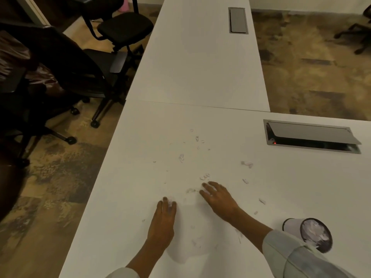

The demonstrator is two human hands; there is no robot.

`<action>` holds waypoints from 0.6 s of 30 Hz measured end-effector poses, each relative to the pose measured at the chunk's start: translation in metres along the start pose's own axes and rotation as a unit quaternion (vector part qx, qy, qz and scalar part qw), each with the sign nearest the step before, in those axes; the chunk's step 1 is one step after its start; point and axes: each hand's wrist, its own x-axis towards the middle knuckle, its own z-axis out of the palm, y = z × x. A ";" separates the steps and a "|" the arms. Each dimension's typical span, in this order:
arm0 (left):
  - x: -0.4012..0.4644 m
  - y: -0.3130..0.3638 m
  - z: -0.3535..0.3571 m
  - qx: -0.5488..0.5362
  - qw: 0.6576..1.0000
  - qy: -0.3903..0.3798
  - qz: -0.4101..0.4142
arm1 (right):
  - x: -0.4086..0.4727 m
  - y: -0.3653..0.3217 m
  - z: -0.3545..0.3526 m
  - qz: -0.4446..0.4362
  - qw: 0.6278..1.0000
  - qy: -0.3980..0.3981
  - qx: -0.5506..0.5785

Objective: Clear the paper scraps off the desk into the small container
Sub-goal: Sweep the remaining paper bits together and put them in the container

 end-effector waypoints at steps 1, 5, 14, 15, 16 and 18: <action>-0.002 0.001 -0.001 0.013 1.000 0.006 0.014 | -0.007 0.005 -0.001 0.006 1.000 0.006 0.015; -0.004 0.000 -0.008 0.079 0.996 0.003 0.037 | -0.022 0.008 -0.007 0.053 0.996 -0.007 0.070; 0.005 0.021 -0.015 -0.159 0.985 0.023 -0.056 | -0.038 0.008 -0.018 0.290 0.874 0.157 0.356; 0.007 0.031 -0.018 -0.182 0.982 0.029 -0.048 | -0.047 0.008 -0.025 0.302 0.851 0.192 0.384; 0.008 0.044 -0.019 -0.203 0.978 0.029 -0.031 | -0.058 0.009 -0.033 0.312 0.833 0.216 0.402; 0.009 0.077 -0.021 -0.236 0.971 0.039 0.014 | -0.083 0.016 -0.047 0.339 0.806 0.246 0.418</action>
